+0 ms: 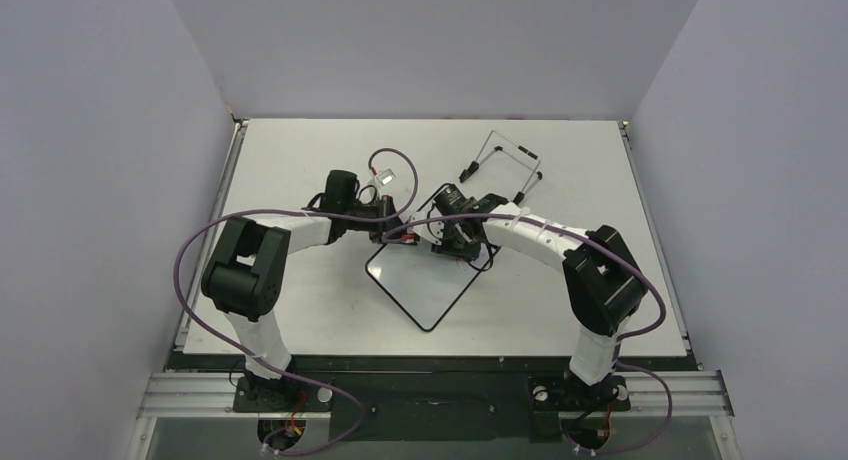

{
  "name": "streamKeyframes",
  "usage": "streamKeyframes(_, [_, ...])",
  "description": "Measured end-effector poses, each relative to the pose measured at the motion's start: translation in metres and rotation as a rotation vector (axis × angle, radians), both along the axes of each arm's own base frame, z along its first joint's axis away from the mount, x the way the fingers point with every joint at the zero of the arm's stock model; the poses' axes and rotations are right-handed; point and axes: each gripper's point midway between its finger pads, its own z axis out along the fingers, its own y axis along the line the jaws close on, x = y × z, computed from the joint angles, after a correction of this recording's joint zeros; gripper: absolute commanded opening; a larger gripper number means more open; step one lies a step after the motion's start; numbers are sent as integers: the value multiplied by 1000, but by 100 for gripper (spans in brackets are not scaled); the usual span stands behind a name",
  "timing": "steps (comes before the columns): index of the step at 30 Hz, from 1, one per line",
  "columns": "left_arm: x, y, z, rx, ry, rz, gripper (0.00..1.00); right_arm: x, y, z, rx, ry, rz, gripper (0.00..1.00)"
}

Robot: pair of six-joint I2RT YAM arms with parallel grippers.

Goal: Erase the whiteboard
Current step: Erase the whiteboard at the center of the board.

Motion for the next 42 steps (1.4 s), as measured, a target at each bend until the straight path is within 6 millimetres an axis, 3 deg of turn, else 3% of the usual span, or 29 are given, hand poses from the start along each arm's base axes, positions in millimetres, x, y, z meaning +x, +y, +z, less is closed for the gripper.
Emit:
streamKeyframes(8, [0,0,0,1,3,1,0,-36,-9,-22,-102,52,128,0])
streamKeyframes(14, [0,0,0,1,2,1,0,-66,-1,-27,-141,111,216,0])
streamKeyframes(17, [0,0,0,1,2,1,0,-60,1,-23,-116,129,188,0])
streamKeyframes(22, [0,1,0,1,1,3,0,-17,-10,-12,-64,76,68,0])
streamKeyframes(26, [0,1,0,1,1,3,0,2,-24,-12,-72,32,18,0])
streamKeyframes(30, [0,1,-1,3,3,4,0,-3,-27,-20,-117,10,51,0])
streamKeyframes(38, [1,2,-1,1,4,6,0,-43,-20,-28,-225,34,184,0])
streamKeyframes(42, [1,2,0,0,2,4,0,-40,-11,-21,-172,68,153,0])
